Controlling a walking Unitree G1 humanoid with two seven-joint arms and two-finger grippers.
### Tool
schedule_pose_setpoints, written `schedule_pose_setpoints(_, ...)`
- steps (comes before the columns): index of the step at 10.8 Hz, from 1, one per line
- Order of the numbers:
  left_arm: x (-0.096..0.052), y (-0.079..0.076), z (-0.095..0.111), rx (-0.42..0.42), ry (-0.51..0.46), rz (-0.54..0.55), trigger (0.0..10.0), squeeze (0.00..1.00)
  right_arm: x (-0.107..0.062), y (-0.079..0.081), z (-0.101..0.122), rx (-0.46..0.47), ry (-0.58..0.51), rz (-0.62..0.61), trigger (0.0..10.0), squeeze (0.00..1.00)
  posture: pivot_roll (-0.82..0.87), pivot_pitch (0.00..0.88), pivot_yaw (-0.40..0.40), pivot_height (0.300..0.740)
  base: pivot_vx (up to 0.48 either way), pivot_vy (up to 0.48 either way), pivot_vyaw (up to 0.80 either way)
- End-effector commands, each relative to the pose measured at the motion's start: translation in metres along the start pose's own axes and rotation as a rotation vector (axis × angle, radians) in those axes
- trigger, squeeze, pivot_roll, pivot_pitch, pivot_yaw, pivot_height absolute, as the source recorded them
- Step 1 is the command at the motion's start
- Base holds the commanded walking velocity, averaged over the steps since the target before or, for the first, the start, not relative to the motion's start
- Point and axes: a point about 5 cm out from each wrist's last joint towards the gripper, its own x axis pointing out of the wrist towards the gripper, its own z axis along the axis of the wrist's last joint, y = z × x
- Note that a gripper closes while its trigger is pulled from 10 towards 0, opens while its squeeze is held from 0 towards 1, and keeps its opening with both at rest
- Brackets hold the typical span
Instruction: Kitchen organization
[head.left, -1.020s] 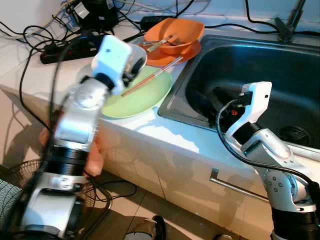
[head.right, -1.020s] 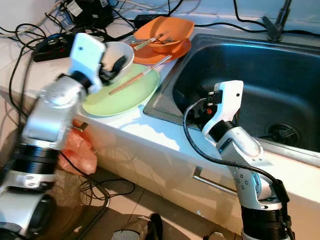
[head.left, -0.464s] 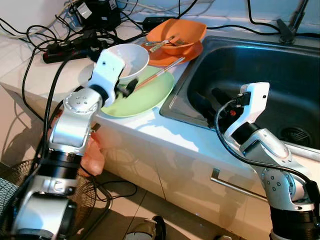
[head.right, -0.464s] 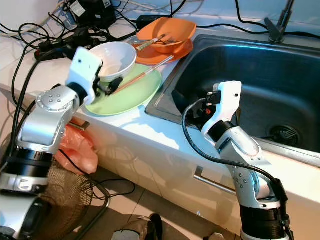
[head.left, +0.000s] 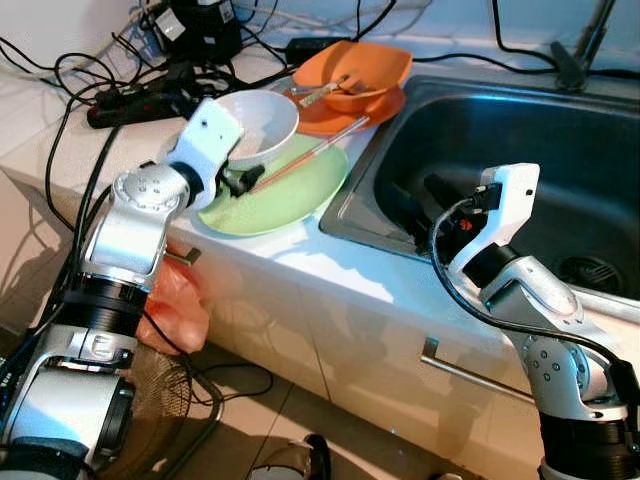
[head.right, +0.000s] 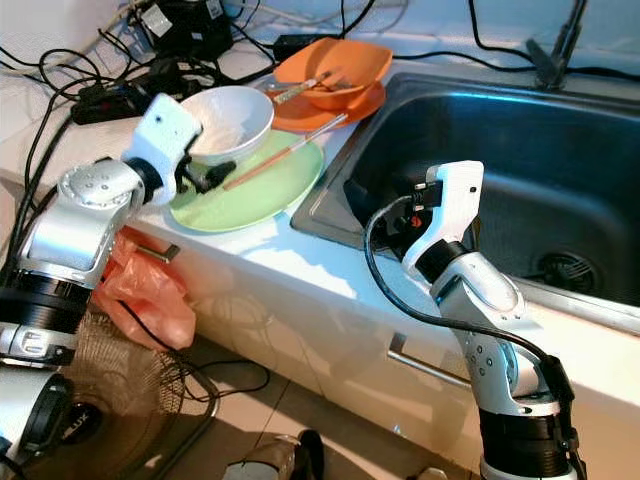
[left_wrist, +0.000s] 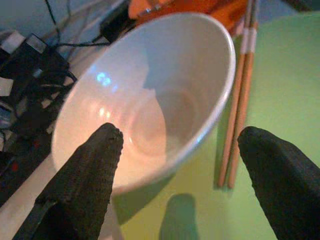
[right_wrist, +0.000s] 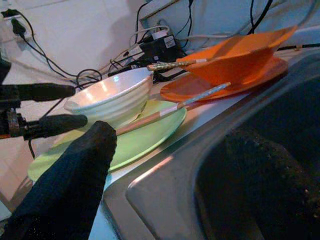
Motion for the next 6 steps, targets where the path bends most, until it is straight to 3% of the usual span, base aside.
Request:
schedule_pose_setpoints(1, -0.001, 0.009, 0.001, 0.027, 0.014, 0.002, 10.0, 0.0, 0.004, 0.004, 0.003, -0.009, -0.015, 0.023, 10.0, 0.0, 0.09, 0.083, 0.153, 0.74, 0.0, 0.0, 0.0)
schedule_pose_setpoints(4, 0.006, 0.014, -0.007, 0.037, 0.031, -0.001, 10.0, 0.0, 0.004, 0.006, 0.003, -0.008, -0.017, 0.023, 10.0, 0.0, 0.08, 0.085, 0.16, 0.74, 0.0, 0.0, 0.0)
schedule_pose_setpoints(6, 0.009, 0.015, 0.008, 0.079, -0.045, 0.019, 10.0, 0.0, 0.002, 0.005, 0.002, -0.008, -0.015, 0.014, 10.0, 0.0, 0.08, 0.093, 0.163, 0.74, 0.0, 0.0, 0.0)
